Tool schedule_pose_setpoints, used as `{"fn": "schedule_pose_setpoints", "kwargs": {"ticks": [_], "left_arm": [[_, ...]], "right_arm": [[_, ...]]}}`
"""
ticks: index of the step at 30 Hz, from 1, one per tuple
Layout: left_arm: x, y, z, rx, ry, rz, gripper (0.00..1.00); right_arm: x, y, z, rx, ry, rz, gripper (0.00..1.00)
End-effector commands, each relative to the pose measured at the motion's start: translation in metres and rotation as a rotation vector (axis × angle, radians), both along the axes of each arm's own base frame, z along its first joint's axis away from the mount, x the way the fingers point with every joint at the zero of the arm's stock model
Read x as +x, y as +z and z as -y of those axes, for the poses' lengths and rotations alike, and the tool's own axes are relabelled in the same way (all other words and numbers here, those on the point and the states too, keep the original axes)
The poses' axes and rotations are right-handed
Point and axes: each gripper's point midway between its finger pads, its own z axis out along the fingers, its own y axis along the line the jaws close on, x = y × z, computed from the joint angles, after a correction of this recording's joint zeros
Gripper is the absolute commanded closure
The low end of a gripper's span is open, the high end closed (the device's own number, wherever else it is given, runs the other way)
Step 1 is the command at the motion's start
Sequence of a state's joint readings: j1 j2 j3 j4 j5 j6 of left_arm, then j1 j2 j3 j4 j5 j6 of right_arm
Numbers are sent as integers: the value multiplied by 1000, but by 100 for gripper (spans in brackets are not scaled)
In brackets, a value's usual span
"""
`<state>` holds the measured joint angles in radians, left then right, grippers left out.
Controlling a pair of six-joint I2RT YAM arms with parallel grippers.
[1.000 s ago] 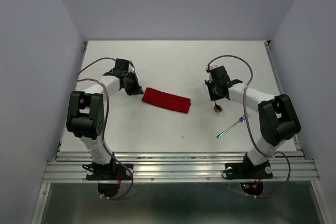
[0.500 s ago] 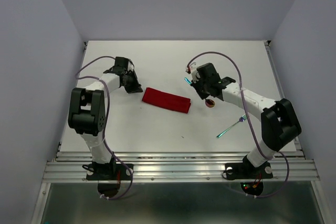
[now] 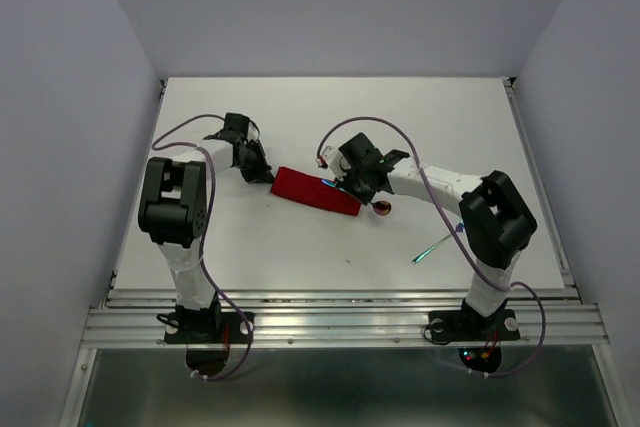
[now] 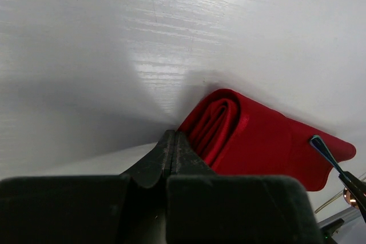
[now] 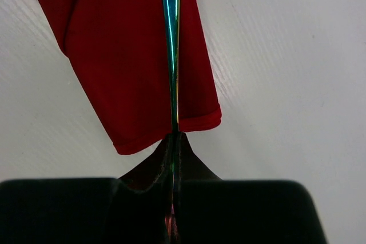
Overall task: Fold the napkin into a case and place the utensils inside
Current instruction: Pick up the spoon from the folded napkin.
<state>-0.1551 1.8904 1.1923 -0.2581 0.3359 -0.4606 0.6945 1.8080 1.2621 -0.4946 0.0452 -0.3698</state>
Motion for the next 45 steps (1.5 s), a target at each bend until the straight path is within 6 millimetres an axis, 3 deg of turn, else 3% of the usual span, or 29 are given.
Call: {"fn": "schedule_pose_setpoints", "kwargs": {"ticks": [1, 12, 30, 45], "left_arm": [[16, 13, 4, -18, -13, 44, 96], [20, 7, 10, -29, -31, 32, 96], [26, -2, 18, -28, -59, 5, 96], [24, -9, 25, -31, -82, -12, 96]], "right_arm": [[5, 12, -18, -4, 83, 21, 99], [1, -2, -34, -41, 152, -26, 99], [33, 2, -64, -67, 225, 16, 99], [44, 1, -89, -36, 269, 15, 99]]}}
